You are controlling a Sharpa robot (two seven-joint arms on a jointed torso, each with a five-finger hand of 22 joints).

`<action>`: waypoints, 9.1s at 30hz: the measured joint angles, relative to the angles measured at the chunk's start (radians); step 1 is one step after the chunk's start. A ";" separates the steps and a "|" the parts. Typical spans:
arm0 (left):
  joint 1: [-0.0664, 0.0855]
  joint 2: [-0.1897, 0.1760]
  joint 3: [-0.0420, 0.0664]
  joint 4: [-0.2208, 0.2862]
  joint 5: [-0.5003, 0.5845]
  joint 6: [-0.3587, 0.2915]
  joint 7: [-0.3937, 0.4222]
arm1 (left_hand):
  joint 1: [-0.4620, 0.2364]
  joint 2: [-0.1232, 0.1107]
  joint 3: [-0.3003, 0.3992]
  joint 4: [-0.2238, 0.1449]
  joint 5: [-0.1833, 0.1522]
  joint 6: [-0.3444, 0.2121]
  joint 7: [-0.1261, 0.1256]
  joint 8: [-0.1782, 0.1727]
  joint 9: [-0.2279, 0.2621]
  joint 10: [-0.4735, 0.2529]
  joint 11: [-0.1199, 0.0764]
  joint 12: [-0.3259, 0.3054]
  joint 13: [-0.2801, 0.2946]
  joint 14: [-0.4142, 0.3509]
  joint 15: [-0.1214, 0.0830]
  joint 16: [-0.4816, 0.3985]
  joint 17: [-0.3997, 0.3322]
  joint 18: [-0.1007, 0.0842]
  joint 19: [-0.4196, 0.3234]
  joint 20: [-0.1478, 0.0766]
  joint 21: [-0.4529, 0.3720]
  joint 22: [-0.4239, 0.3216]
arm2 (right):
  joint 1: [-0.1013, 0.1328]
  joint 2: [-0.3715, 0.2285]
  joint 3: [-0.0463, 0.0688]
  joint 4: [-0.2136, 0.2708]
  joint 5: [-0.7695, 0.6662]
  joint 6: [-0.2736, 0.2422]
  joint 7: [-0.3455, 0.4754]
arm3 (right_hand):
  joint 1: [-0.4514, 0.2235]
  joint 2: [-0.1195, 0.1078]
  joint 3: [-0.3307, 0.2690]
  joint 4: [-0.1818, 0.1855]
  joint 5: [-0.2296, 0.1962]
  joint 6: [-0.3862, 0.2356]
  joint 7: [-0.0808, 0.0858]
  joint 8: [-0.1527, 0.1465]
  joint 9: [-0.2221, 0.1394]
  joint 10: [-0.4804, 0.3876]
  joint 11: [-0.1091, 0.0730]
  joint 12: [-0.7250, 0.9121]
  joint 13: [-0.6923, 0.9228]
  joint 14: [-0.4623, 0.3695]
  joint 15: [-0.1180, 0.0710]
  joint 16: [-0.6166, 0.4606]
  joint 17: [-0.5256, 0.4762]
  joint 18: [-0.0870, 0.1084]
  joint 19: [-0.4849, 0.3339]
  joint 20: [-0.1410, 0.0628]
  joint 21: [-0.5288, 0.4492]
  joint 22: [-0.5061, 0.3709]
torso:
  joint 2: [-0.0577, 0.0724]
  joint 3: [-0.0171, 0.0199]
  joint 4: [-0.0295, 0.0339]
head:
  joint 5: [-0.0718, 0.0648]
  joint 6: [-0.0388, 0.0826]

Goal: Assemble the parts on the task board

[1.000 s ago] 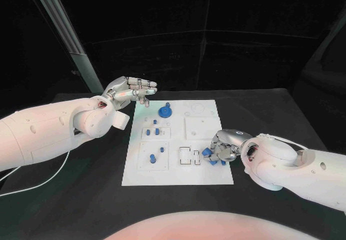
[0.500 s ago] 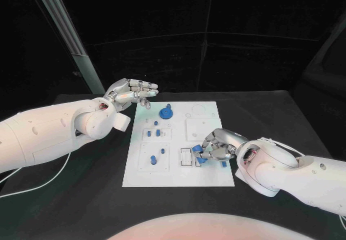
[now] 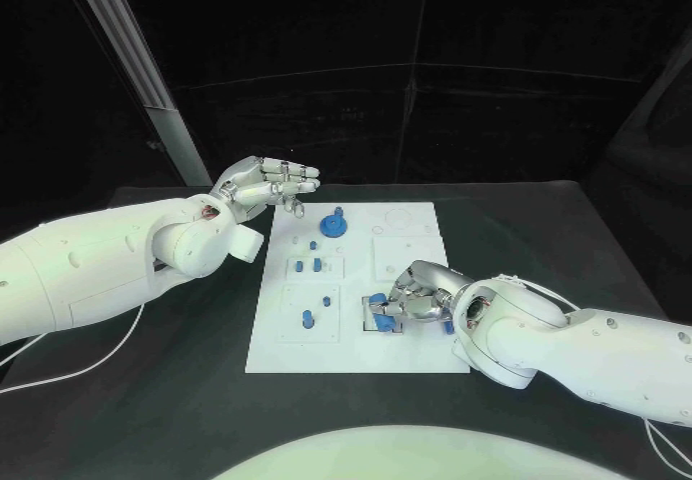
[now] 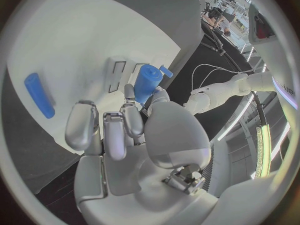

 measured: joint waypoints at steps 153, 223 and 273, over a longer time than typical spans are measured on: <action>-0.001 -0.006 -0.004 0.002 0.000 0.010 -0.006 | -0.008 0.008 -0.003 0.003 0.000 0.000 0.000 0.004 0.000 -0.004 -0.004 0.005 0.000 0.000 0.000 0.000 -0.006 0.000 0.000 0.000 -0.004 -0.004 | 0.004 -0.078 0.000 0.017 0.019 0.038 -0.022 | 0.101 -0.118 0.286 -0.075 0.083 0.064 -0.014 -0.160 0.044 -0.012 0.002 -0.112 -0.020 0.002 0.002 -0.026 0.000 0.000 0.003 0.000 -0.004 0.031 | -0.002 0.0006 -0.0051 | -0.021 -0.012; -0.001 -0.007 -0.004 0.003 0.000 0.011 -0.007 | -0.008 0.008 -0.003 0.003 0.000 0.000 0.000 0.004 0.000 -0.004 -0.004 0.009 0.000 0.000 0.000 0.000 -0.007 0.000 0.000 0.000 -0.004 -0.004 | 0.004 -0.076 0.000 -0.020 -0.128 -0.003 0.208 | 0.285 -0.061 0.380 -0.217 -0.083 -0.067 0.063 -0.321 -0.023 -0.061 0.058 -0.201 -0.059 0.002 0.039 -0.030 0.000 0.000 -0.007 0.032 -0.010 0.023 | -0.003 0.0024 -0.0046 | -0.025 -0.016; -0.001 -0.007 -0.004 0.001 0.000 0.012 -0.008 | -0.008 0.008 -0.003 0.003 0.000 0.000 0.000 0.004 0.000 -0.007 0.000 0.013 -0.001 0.000 0.000 0.000 -0.010 0.000 0.000 0.000 -0.004 -0.006 | 0.004 -0.023 0.000 -0.078 -0.181 0.037 0.211 | 0.025 -0.205 0.600 -0.249 -0.354 -0.076 0.069 -0.264 -0.167 -0.064 0.076 -0.205 -0.079 0.005 0.057 -0.030 0.000 0.000 -0.011 0.050 -0.004 0.032 | -0.002 0.0014 -0.0034 | -0.021 -0.023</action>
